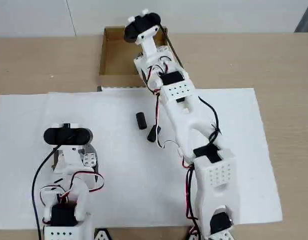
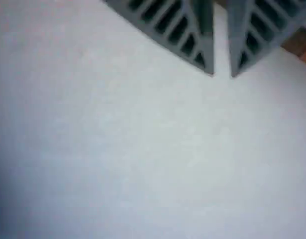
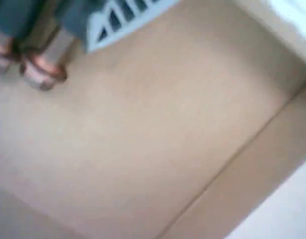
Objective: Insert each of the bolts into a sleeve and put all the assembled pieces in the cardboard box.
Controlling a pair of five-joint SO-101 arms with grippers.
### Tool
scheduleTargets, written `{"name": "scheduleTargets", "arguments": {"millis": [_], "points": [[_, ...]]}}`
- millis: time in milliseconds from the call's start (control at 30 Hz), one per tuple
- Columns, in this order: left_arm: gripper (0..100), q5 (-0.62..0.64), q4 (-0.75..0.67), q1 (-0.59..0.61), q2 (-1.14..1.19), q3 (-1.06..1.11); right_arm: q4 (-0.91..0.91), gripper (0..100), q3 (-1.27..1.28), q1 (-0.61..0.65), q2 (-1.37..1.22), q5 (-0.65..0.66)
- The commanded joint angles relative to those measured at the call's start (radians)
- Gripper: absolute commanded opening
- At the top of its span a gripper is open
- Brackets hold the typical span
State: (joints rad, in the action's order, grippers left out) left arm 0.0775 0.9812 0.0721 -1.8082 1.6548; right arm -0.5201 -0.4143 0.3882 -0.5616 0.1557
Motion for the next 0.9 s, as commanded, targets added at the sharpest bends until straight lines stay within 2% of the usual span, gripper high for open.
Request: {"name": "scheduleTargets", "arguments": {"millis": [0, 167, 500, 867], "points": [[1, -0.003, 0.003, 0.008, -0.009, -0.005, -0.120, 13.3, -0.054, 0.004, 0.136, 0.002], [1, -0.003, 0.003, 0.008, -0.009, -0.005, -0.303, 13.3, -0.054, 0.031, 0.242, -0.009], [1, -0.003, 0.003, 0.008, -0.009, -0.005, -0.624, 13.3, -0.054, 0.059, 0.404, -0.138], [1, -0.003, 0.003, 0.008, -0.009, -0.005, -1.015, 13.3, -0.054, 0.067, 0.456, -0.448]]}}
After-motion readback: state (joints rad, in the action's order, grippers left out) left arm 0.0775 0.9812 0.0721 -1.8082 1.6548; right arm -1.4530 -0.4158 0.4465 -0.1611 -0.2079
